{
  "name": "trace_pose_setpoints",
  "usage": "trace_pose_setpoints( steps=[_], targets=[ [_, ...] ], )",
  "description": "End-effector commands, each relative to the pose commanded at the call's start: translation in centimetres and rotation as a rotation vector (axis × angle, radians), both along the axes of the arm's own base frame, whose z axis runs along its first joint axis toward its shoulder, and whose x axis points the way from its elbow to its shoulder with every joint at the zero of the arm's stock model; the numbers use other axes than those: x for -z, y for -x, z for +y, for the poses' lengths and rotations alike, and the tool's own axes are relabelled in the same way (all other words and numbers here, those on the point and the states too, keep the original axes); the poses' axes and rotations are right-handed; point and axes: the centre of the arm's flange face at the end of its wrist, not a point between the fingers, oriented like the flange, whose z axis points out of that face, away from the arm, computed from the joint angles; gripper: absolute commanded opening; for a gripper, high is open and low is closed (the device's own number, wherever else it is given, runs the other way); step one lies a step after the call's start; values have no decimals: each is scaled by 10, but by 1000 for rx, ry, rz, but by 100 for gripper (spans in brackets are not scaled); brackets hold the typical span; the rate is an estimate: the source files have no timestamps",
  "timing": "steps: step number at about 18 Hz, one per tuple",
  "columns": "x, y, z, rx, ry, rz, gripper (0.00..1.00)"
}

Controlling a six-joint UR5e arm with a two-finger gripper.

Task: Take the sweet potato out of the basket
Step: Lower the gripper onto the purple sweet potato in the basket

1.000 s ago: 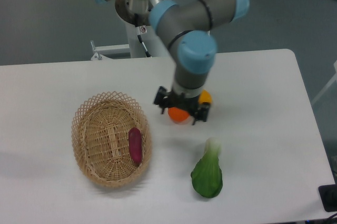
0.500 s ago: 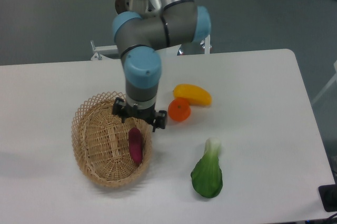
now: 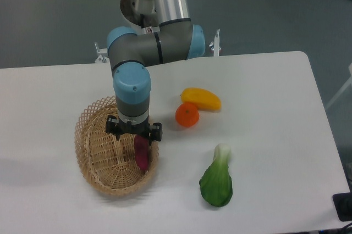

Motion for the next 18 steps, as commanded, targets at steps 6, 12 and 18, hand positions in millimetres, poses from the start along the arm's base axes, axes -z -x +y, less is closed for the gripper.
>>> trace_pose_setpoints(
  steps=[6,12,18],
  targets=[
    [15,-4,7,15,11,21,100],
    [28,-9,8,23,29,10,100],
    [30,-9,9,26,27,11,65]
  ],
)
